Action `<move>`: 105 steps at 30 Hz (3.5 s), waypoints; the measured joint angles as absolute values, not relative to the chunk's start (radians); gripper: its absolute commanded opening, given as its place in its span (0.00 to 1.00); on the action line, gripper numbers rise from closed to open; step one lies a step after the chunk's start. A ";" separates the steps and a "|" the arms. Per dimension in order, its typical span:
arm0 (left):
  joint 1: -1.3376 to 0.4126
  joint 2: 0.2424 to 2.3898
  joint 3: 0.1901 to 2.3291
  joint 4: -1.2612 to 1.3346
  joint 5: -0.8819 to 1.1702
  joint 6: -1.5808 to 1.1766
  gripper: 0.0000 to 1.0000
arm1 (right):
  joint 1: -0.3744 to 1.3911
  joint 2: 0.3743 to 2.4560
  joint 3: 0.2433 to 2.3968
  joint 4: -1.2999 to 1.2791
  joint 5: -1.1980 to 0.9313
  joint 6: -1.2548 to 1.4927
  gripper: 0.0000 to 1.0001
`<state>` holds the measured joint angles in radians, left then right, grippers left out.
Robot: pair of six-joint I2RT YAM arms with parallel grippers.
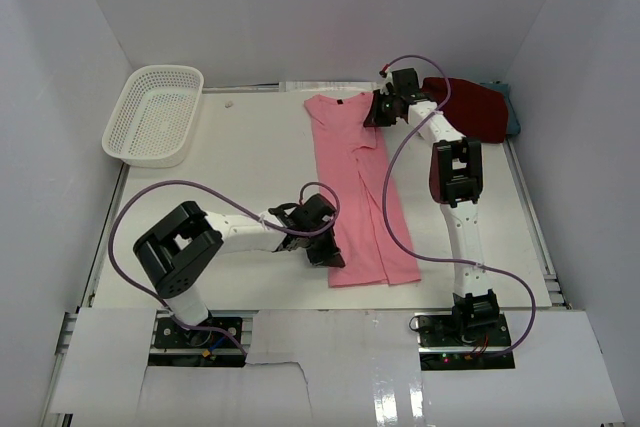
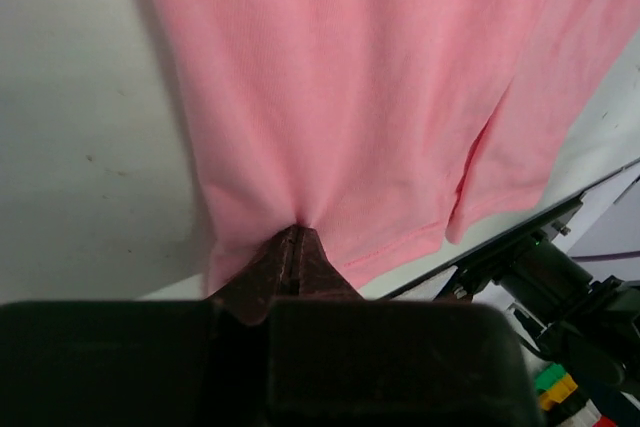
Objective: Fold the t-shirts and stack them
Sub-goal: Rotate the tshirt 90 degrees, then grab the bottom of the folded rectangular tshirt with both arms
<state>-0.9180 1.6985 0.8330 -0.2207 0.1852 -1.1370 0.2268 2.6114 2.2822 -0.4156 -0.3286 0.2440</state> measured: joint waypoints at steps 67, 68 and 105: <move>-0.524 1.525 1.107 -0.608 0.032 -0.670 0.52 | 0.916 1.222 0.737 -0.471 -0.140 0.416 0.43; -0.520 1.530 1.110 -0.606 0.033 -0.667 0.52 | 0.946 1.239 0.740 -0.479 -0.121 0.434 0.43; -0.435 1.562 1.077 -0.597 0.059 -0.635 0.52 | 1.102 1.442 0.760 -0.486 0.016 0.574 0.21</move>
